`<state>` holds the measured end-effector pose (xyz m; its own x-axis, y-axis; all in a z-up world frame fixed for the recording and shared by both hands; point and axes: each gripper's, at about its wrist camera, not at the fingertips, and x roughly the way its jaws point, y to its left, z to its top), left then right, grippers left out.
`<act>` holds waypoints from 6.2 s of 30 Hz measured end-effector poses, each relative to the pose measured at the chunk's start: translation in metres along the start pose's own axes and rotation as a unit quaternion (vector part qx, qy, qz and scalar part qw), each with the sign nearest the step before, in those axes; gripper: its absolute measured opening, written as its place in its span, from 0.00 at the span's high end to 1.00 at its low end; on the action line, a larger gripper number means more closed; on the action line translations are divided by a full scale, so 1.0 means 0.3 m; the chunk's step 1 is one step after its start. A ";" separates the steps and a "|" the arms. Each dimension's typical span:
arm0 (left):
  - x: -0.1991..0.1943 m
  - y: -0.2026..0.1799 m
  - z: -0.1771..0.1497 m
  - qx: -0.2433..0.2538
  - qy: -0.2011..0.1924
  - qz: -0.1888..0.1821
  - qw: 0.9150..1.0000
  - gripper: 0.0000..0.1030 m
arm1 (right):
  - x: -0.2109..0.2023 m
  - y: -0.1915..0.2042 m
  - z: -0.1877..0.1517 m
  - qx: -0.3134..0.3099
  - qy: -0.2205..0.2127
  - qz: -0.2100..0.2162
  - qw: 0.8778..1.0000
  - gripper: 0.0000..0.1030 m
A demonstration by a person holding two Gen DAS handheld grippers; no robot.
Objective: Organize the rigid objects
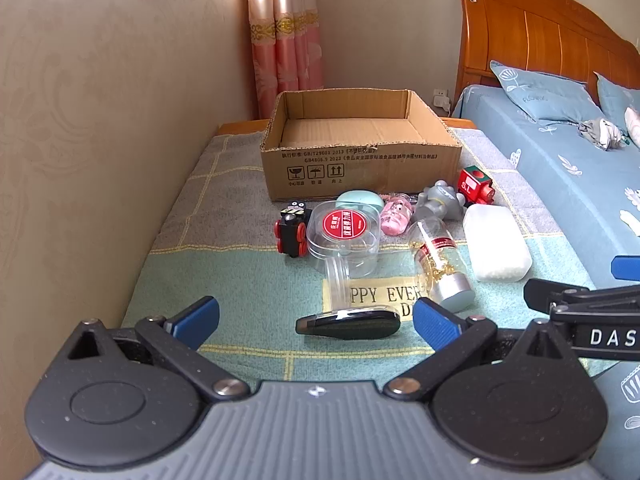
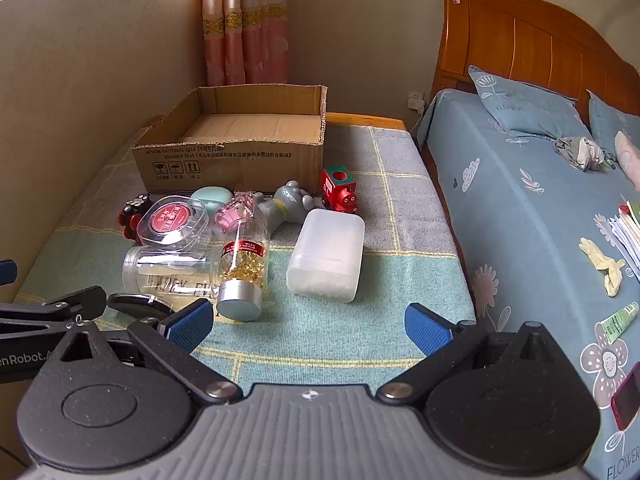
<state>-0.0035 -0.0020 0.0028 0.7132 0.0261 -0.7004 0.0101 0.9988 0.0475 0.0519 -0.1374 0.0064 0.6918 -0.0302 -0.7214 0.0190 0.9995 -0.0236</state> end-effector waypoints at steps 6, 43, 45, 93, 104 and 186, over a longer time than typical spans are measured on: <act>-0.001 0.002 0.004 -0.002 0.002 -0.002 1.000 0.01 | -0.005 -0.005 -0.001 0.001 -0.001 0.000 1.000 0.00; -0.012 0.001 0.014 -0.002 0.001 0.001 1.000 0.01 | -0.022 0.000 0.006 -0.005 -0.010 0.006 1.000 0.00; -0.011 0.003 0.013 -0.002 0.001 0.001 1.000 0.01 | -0.021 -0.001 0.004 -0.005 -0.010 0.007 1.000 0.00; 0.286 -0.069 -0.037 0.117 0.036 -0.072 0.990 0.01 | 0.203 -0.150 -0.048 0.000 0.016 0.042 0.999 0.00; 0.316 0.081 -0.103 0.097 0.058 -0.040 0.993 0.01 | 0.291 -0.147 -0.097 -0.015 0.044 0.055 0.997 0.00; 0.343 0.119 -0.060 0.005 0.083 -0.068 0.994 0.13 | 0.437 -0.075 0.088 -0.323 0.051 0.166 0.930 0.11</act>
<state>0.0575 0.0372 -0.0803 0.5797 -0.1012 -0.8085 0.1058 0.9932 -0.0484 0.1612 -0.1637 -0.0695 0.5095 0.2470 -0.8243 -0.6439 0.7449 -0.1748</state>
